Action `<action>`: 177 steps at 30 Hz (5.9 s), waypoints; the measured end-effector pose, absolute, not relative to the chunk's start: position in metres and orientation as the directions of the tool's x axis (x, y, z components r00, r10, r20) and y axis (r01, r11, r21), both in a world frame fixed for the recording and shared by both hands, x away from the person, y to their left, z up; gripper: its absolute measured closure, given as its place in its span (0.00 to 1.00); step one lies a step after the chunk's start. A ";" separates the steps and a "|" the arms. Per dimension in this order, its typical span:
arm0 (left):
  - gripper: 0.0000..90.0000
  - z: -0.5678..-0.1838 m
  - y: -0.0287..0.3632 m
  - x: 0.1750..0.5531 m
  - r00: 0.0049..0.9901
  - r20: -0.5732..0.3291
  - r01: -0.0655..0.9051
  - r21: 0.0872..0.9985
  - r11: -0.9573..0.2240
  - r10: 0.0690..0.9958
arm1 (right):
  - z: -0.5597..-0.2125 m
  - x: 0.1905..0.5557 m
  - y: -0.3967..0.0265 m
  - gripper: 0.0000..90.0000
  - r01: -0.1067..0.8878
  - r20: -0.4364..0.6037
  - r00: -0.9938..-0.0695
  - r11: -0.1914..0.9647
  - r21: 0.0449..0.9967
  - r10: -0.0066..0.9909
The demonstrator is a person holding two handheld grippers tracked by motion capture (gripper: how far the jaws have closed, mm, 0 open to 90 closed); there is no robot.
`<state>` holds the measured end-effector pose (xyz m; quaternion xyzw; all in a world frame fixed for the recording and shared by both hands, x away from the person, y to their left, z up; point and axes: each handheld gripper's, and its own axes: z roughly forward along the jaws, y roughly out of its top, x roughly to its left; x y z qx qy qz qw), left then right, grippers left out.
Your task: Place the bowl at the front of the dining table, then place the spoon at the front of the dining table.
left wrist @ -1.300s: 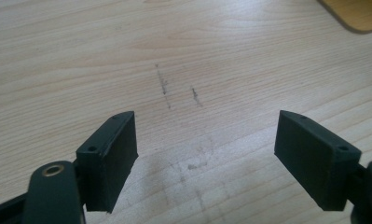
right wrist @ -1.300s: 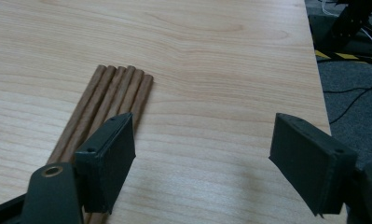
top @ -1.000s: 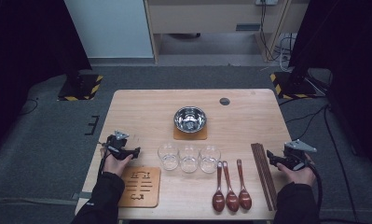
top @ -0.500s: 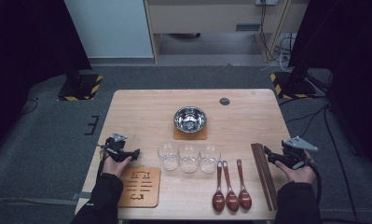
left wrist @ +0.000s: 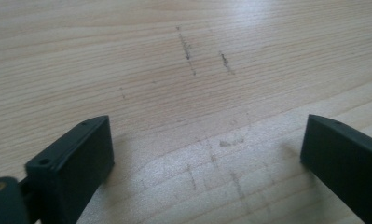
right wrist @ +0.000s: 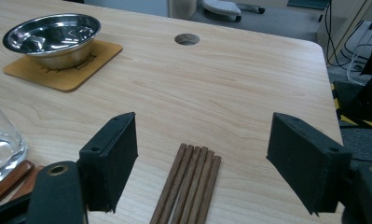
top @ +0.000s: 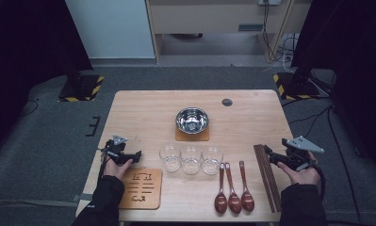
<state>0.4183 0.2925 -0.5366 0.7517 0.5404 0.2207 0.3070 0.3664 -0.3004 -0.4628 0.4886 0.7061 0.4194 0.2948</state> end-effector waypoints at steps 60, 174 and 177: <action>0.00 -0.537 0.292 0.418 0.303 0.002 0.683 0.697 -0.219 0.953 | -0.490 0.332 -0.230 0.38 0.545 0.022 -0.568 0.356 0.759 0.823; 0.00 -0.537 0.292 0.418 0.303 0.001 0.683 0.697 -0.218 0.953 | -0.517 0.314 -0.226 0.87 0.672 0.032 -0.532 0.399 0.624 0.846; 0.00 -0.537 0.292 0.418 0.304 0.002 0.683 0.697 -0.219 0.953 | -0.517 0.314 -0.226 0.88 0.672 0.026 -0.529 0.400 0.623 0.848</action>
